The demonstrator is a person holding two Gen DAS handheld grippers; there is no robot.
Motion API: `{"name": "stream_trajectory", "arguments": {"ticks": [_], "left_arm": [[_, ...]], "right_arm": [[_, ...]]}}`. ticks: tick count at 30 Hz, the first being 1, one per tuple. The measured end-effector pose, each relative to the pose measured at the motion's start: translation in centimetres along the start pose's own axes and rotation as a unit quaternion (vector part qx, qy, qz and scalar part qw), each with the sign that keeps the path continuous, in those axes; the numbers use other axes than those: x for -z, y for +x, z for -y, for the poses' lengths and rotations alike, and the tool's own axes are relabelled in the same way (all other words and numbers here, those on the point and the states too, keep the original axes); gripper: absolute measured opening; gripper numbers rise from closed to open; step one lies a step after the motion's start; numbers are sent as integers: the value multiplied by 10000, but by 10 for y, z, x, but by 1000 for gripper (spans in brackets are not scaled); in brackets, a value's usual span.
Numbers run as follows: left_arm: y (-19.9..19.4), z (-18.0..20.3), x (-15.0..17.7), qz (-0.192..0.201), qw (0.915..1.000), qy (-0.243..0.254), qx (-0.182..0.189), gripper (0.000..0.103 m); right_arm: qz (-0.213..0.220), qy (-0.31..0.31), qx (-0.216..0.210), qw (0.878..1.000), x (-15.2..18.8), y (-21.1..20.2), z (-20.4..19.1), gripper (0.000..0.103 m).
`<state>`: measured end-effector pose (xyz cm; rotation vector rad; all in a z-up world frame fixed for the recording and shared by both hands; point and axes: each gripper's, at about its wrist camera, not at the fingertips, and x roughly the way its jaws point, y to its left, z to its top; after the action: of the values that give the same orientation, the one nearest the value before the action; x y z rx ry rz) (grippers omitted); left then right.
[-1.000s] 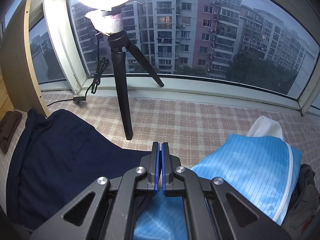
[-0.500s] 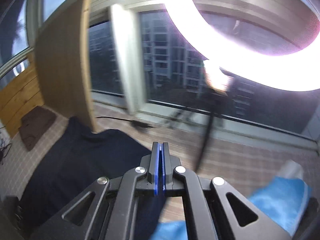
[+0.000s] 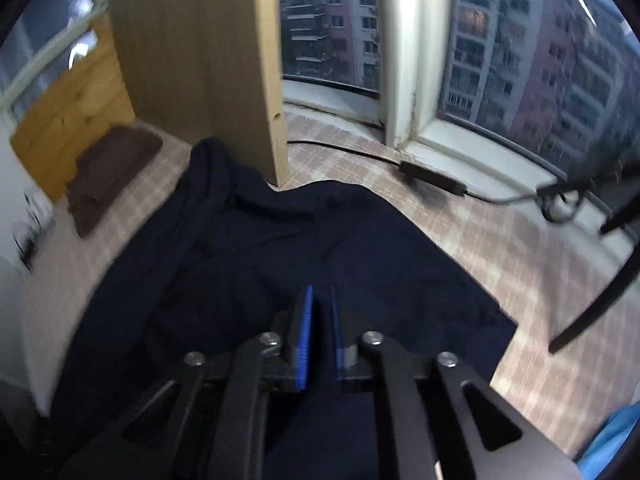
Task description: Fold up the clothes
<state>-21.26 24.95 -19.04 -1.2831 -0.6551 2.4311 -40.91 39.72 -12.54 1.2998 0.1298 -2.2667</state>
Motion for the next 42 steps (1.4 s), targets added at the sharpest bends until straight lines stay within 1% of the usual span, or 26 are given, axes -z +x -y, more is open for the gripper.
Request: {"name": "stream_trajectory", "arguments": {"ticks": [1,3,5,6,8,11,13,15,17,18,19,22,23,24,25,27,30,31,32,33,34,35,36,37,40,42], "left_arm": [[-1,-1,-1,-28,10000,14,-9,6],[-6,-1,-3,-60,9999,93,-34,9],[-16,1,-6,-3,9994,316,-102,12],[-22,0,-9,40,9990,405,-168,14],[-35,-1,-15,128,9978,583,-301,15],[-47,-13,-23,66,9962,723,-491,15],[-49,-20,-24,-36,9952,798,-557,15],[-48,-24,-22,-124,9941,874,-634,15],[-45,-26,-19,-199,9937,898,-644,15],[-43,-27,-17,-235,9934,913,-647,15],[-41,-27,-15,-269,9932,931,-647,15],[-32,-29,-9,-392,9923,981,-648,15],[-28,-30,-6,-470,9918,989,-655,15],[-25,-31,-4,-528,9915,993,-653,15],[-23,-30,-2,-560,9913,1003,-642,15],[-23,-27,0,-564,9906,1082,-619,15],[-27,-18,-1,-488,9894,1231,-590,15],[-29,-16,-2,-457,9892,1272,-572,15],[-30,-13,-3,-440,9890,1301,-544,15],[-31,-11,-4,-423,9889,1330,-516,15],[-31,-9,-5,-415,9886,1357,-504,15],[-30,-8,-5,-416,9882,1383,-512,15],[-30,-6,-4,-417,9878,1408,-519,15],[-29,-5,-4,-418,9874,1434,-527,15],[-26,-5,-4,-450,9867,1462,-555,15],[-23,-7,-3,-489,9866,1448,-578,15]], "right_arm": [[140,145,24,9998,1,-13,7,30],[414,365,-21,9985,11,-48,20,38],[606,498,-107,9969,26,-81,31,38],[563,472,-159,9972,38,-89,31,38],[195,380,-183,9989,77,-97,23,38],[-542,170,-218,9981,134,-84,0,38],[-715,-34,-138,9973,155,-73,-15,38],[-810,-130,190,9964,162,-60,-22,38],[-938,-173,548,9939,165,-47,-24,35],[-1012,-191,737,9920,165,-42,-22,21],[-1002,-46,776,9919,166,-42,-15,5],[-824,791,499,9922,172,-54,20,5],[-873,1041,399,9899,175,-55,30,5],[-945,1108,326,9888,177,-54,35,6],[-1036,1019,277,9890,177,-53,34,11],[-1211,820,195,9891,177,-52,30,14],[-1074,486,-259,9927,161,-69,19,18],[-879,478,-344,9944,153,-75,21,24],[-577,558,-351,9962,142,-80,28,36],[-273,636,-358,9970,131,-86,35,43],[-107,689,-172,9974,120,-81,45,43],[-57,719,181,9972,108,-67,56,43],[-41,734,435,9963,100,-55,64,43],[-84,793,568,9952,93,-38,73,43],[-279,1205,514,9910,71,19,100,43],[-242,1111,620,9916,64,34,101,43]]}}
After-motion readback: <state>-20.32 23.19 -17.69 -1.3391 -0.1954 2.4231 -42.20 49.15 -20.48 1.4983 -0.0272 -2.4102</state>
